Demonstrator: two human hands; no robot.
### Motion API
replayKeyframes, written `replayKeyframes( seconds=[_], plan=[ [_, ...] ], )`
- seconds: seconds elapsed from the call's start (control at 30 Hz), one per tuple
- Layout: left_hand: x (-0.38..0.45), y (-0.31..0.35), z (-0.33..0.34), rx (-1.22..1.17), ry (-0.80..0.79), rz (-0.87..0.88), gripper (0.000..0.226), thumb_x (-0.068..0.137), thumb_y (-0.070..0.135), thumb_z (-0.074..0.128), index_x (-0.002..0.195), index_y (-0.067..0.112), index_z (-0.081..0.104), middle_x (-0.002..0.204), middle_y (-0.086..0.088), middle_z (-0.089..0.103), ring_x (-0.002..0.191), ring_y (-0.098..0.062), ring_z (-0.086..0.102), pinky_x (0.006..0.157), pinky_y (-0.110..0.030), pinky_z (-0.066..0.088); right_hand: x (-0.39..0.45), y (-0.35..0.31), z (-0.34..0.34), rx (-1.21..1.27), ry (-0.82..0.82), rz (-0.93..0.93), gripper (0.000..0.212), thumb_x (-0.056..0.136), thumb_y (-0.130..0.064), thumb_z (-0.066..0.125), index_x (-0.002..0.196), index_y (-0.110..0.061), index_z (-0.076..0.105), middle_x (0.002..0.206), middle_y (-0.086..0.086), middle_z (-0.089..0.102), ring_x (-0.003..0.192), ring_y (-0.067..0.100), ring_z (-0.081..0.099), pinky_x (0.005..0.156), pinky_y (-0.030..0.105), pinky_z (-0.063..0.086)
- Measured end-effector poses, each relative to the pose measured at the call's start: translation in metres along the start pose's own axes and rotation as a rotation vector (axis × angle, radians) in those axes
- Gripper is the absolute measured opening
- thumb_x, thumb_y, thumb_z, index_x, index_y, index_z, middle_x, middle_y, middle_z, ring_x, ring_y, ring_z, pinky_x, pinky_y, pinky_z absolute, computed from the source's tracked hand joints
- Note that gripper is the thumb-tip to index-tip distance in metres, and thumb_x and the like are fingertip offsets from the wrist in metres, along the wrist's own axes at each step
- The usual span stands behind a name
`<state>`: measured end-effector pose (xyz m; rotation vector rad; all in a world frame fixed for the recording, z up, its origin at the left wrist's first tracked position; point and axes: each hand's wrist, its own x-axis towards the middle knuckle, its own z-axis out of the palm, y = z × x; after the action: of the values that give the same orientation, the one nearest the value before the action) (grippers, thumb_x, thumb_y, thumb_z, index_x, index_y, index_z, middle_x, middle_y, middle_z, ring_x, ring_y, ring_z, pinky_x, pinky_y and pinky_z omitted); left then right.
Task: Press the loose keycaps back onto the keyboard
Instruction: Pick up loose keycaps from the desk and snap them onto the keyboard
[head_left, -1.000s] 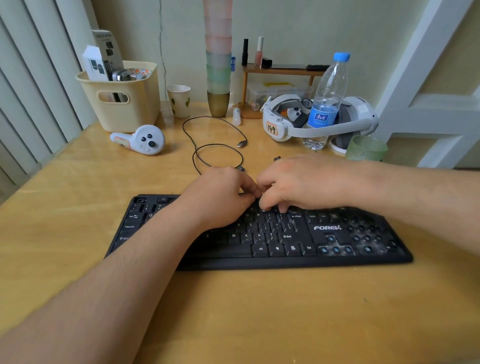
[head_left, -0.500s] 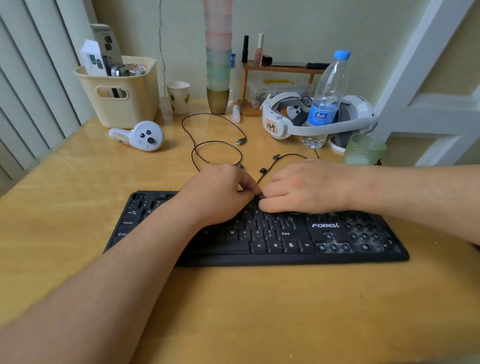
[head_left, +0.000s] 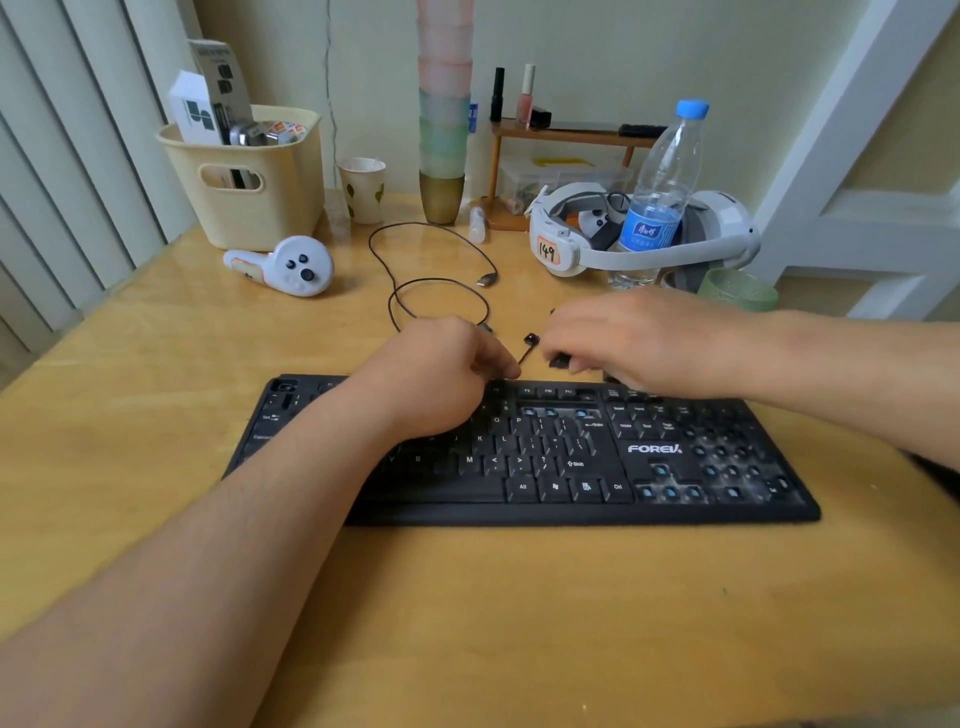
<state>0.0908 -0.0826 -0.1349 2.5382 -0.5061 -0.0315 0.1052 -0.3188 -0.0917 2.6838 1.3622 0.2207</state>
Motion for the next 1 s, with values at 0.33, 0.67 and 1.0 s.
replayKeyframes(
  seconds=[0.33,0.67,1.0],
  plan=[
    [-0.002,0.02,0.009,-0.693,0.072,-0.001,0.019,0.088,0.036,0.082,0.098,0.02,0.077,0.092,-0.003,0.079,0.082,-0.012,0.07,0.084,-0.03,0.057,-0.005,-0.038,0.033,0.754,0.641,0.612,0.019,0.077,-0.029,0.086,0.085,-0.032,0.07,0.075,-0.006,0.072,0.061,0.011,0.068,0.065,0.028,0.06],
    [-0.004,0.026,0.008,-0.756,0.011,-0.035,0.009,0.097,0.029,0.072,0.096,0.022,0.078,0.075,0.013,0.071,0.08,-0.006,0.063,0.079,-0.021,0.048,-0.016,-0.04,0.034,0.415,0.763,0.449,0.032,0.071,-0.036,0.091,0.083,-0.012,0.075,0.069,-0.005,0.068,0.065,0.011,0.063,0.061,0.026,0.053],
    [-0.002,0.014,0.007,-0.412,0.074,-0.005,0.017,0.098,0.043,0.067,0.095,0.031,0.078,0.068,0.012,0.069,0.059,-0.001,0.057,0.062,-0.022,0.049,-0.017,-0.041,0.014,0.374,0.487,0.419,0.013,0.084,-0.023,0.081,0.095,-0.031,0.081,0.075,-0.02,0.069,0.069,0.008,0.066,0.07,0.028,0.053]
  ],
)
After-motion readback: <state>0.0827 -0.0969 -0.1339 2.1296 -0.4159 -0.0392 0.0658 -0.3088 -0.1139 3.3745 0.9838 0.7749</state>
